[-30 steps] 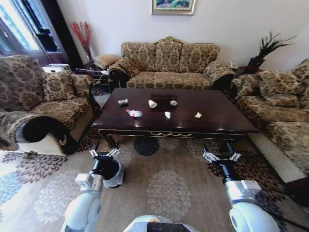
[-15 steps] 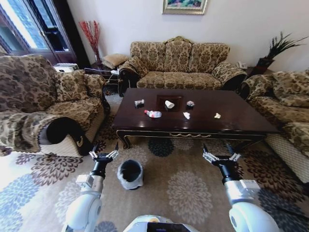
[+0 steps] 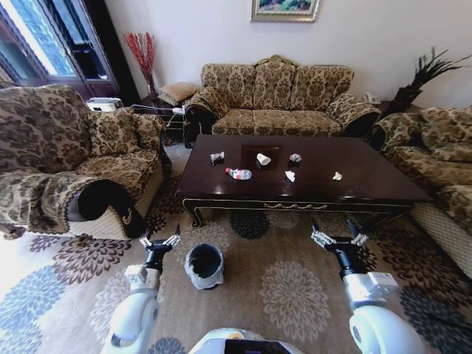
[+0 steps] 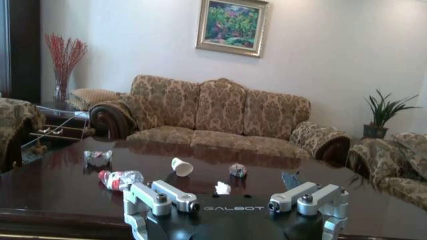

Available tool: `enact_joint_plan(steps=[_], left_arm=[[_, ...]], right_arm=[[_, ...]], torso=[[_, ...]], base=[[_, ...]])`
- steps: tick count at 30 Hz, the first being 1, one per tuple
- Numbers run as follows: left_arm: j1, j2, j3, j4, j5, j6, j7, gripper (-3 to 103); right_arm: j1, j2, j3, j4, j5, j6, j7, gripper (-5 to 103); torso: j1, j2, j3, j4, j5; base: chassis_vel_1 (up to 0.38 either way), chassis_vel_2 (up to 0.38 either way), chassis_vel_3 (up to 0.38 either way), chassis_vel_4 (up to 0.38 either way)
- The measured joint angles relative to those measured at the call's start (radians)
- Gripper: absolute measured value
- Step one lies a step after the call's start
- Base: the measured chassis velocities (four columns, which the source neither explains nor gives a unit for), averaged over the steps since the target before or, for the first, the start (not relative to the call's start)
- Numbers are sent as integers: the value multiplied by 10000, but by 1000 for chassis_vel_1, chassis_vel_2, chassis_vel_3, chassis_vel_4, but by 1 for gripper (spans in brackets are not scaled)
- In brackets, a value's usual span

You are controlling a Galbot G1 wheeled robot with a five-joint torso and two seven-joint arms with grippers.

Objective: Move to the front of the table and place the trash on the table into the trash bin.

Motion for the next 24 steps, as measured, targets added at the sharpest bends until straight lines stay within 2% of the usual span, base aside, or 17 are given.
enact_joint_plan(steps=[2, 3, 5, 7, 9, 11, 12, 15, 16, 18, 19, 22, 24], left_arm=[[-522, 115, 95, 679, -177, 227, 140, 100], [-522, 115, 95, 679, -177, 227, 140, 100], [-1051, 250, 289, 1800, -70, 198, 252, 100], [-1174, 285, 342, 2128, -42, 192, 296, 100], [-1673, 389, 570, 3561, 36, 154, 499, 100], [-2176, 388, 814, 4986, 300, -121, 630, 100], [-2176, 388, 814, 4986, 300, -121, 630, 100], [-2933, 210, 930, 6957, 775, -605, 787, 100], [-2933, 210, 930, 6957, 775, -605, 787, 100], [-3640, -22, 995, 8284, 901, -811, 858, 100], [-3640, -22, 995, 8284, 901, -811, 858, 100], [-4942, -502, 993, 10341, 1255, -1196, 803, 100], [-5224, -598, 971, 10762, 1294, -1237, 757, 100]], right_arm=[[-1, 2, 5, 0, 0, 30, 0, 100], [-1, 2, 5, 0, 0, 30, 0, 100], [-38, 1, 23, -9, -9, 140, 23, 100], [-62, 0, 27, -10, -10, 166, 27, 100], [-163, 3, 72, -9, -10, 228, 50, 100], [-267, 37, 155, -10, -11, 344, 81, 100], [-267, 37, 155, -10, -11, 344, 81, 100], [-435, 219, 208, -15, -12, 483, 126, 100], [-435, 219, 208, -15, -12, 483, 126, 100], [-555, 416, 242, -49, -102, 574, 157, 100], [-555, 416, 242, -49, -102, 574, 157, 100], [-550, 610, 592, -106, -157, 615, 202, 100], [-549, 634, 733, -100, -156, 615, 210, 100]], torso=[[0, 0, 0, 4, 8], [0, 0, 0, 4, 8], [1, 0, 0, 1, 5], [1, 0, 0, 0, 6], [0, 0, 0, 0, 10], [0, 0, 0, -1, 7], [0, 0, 0, -1, 7], [1, 0, 0, 3, 6], [1, 0, 0, 3, 6], [0, 0, 0, 2, 8], [0, 0, 0, 2, 8], [0, 0, 0, -2, 7], [1, 0, 0, -1, 8]], base=[[28, 13, -6, -7], [56, 25, -12, -13], [0, 0, 0, 0], [0, 0, 0, 0], [0, 0, 0, 0], [0, 0, 0, 0], [0, 0, 0, 0], [0, 0, 0, 0], [0, 0, 0, 0], [0, 0, 0, 0], [0, 0, 0, 0], [0, 0, 0, 0], [0, 0, 0, 0]])
